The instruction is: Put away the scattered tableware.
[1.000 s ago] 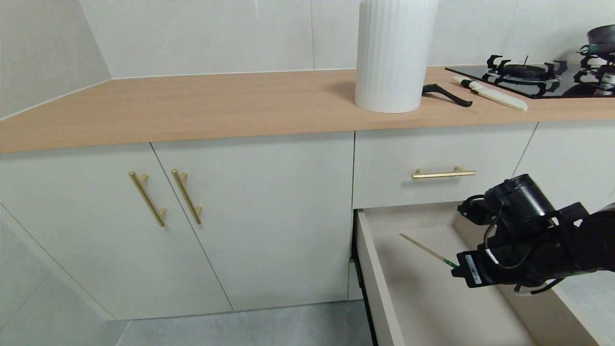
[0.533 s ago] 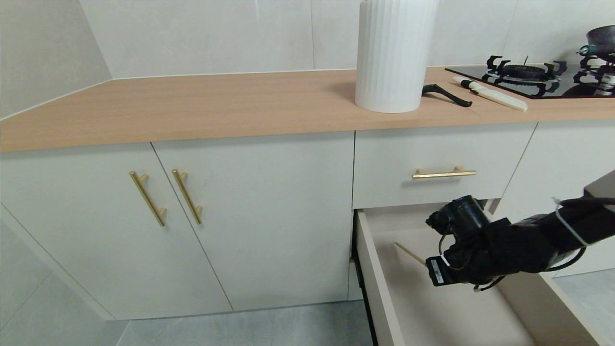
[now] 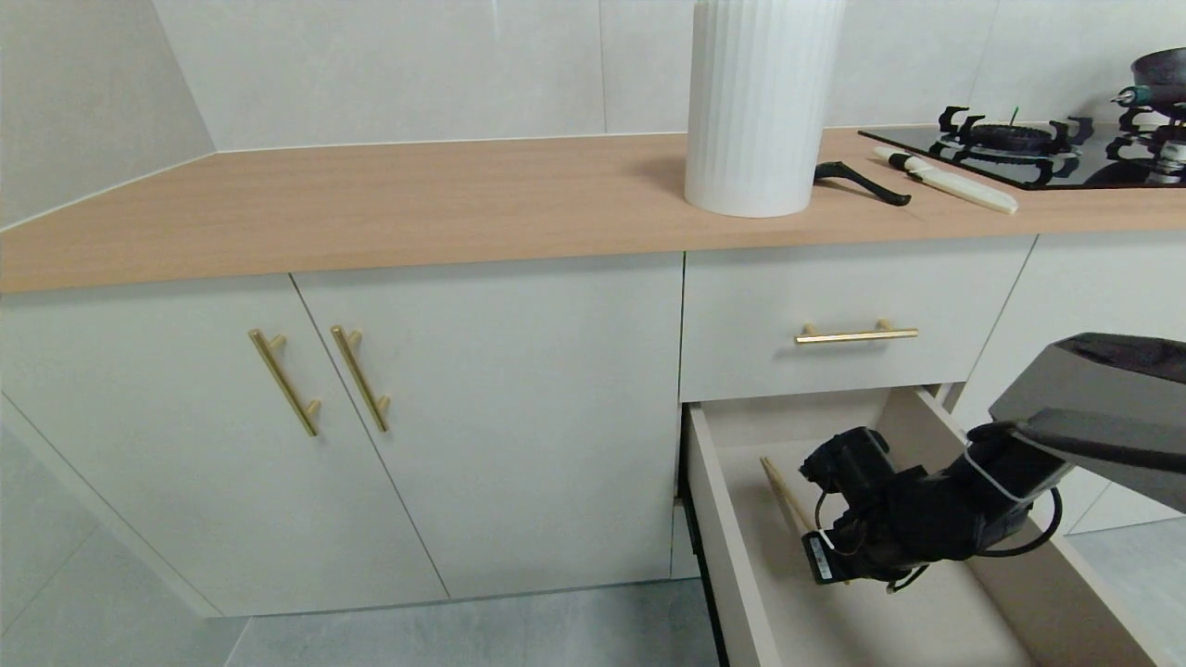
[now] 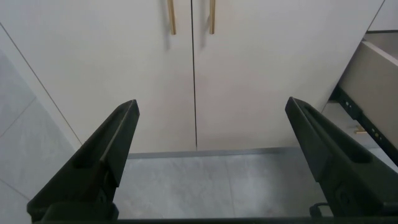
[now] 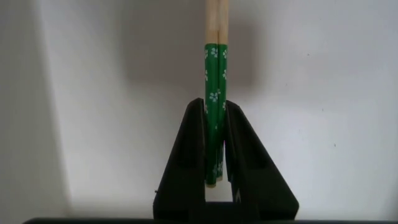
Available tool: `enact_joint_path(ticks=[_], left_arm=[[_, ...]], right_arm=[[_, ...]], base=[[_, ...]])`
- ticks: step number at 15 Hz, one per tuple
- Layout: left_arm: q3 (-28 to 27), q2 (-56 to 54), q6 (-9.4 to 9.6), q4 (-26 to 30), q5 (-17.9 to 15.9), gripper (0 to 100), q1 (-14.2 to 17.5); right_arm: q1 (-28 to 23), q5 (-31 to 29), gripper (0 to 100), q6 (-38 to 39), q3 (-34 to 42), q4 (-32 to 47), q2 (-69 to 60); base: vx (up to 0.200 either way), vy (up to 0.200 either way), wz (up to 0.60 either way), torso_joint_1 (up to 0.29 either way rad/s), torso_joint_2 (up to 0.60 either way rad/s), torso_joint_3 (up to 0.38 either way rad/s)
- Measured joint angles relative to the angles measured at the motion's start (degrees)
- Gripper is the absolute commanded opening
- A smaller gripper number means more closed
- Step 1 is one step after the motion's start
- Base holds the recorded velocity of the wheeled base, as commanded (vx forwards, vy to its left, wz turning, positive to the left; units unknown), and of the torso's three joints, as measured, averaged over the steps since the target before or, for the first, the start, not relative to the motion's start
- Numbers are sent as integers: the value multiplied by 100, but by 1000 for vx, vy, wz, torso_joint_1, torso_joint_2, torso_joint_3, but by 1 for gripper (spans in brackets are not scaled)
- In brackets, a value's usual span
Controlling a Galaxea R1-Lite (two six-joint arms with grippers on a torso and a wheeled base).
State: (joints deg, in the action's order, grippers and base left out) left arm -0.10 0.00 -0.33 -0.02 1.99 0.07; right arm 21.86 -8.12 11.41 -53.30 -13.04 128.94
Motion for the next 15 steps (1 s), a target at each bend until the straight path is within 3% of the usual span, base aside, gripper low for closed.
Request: enact_joint_path(ticks=[7, 8, 15], left_arm=[[0, 0, 1, -5, -2, 100, 0], [0, 0, 0, -5, -2, 100, 0], [0, 0, 0, -2, -2, 100, 0]], right_arm=[[0, -244, 0, 9, 73, -335, 375], [0, -244, 100, 9, 73, -335, 380], [0, -244, 100, 55, 118, -441, 352]], base=[[0, 0, 0, 0, 0, 0], [0, 0, 0, 0, 0, 0], [0, 0, 0, 0, 0, 0]])
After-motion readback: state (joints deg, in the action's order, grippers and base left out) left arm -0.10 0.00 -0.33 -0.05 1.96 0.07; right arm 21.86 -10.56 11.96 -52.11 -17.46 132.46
